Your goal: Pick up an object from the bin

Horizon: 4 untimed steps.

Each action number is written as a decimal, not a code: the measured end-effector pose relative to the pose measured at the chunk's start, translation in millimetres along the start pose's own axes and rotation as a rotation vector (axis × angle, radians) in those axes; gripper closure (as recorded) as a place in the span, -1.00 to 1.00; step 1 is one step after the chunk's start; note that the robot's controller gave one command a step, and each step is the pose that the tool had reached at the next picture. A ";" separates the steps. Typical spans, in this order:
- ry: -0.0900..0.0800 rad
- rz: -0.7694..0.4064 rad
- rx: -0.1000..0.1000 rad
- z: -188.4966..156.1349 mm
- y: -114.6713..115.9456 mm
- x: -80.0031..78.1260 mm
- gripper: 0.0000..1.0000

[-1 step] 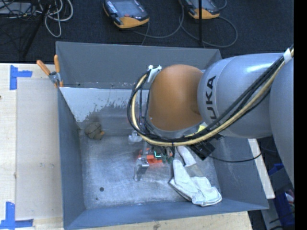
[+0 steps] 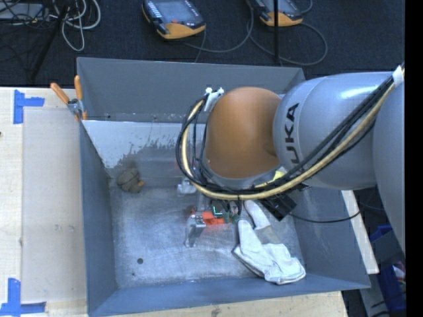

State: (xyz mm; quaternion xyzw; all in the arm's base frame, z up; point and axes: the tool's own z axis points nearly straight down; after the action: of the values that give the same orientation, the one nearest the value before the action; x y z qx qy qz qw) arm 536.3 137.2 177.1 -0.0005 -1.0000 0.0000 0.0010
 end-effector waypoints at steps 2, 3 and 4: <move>0.001 0.020 0.000 78.0 -59.3 20.3 -1.00; 0.001 -0.021 0.001 92.5 -72.7 13.4 -1.00; -0.004 -0.193 0.000 96.4 -177.5 7.6 1.00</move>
Offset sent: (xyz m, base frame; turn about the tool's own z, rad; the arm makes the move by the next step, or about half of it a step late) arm -0.0280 -0.0698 -0.0826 0.0283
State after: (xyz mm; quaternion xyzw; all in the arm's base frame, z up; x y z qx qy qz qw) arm 528.4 -40.3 80.7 0.0959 -0.9954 -0.0001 -0.0008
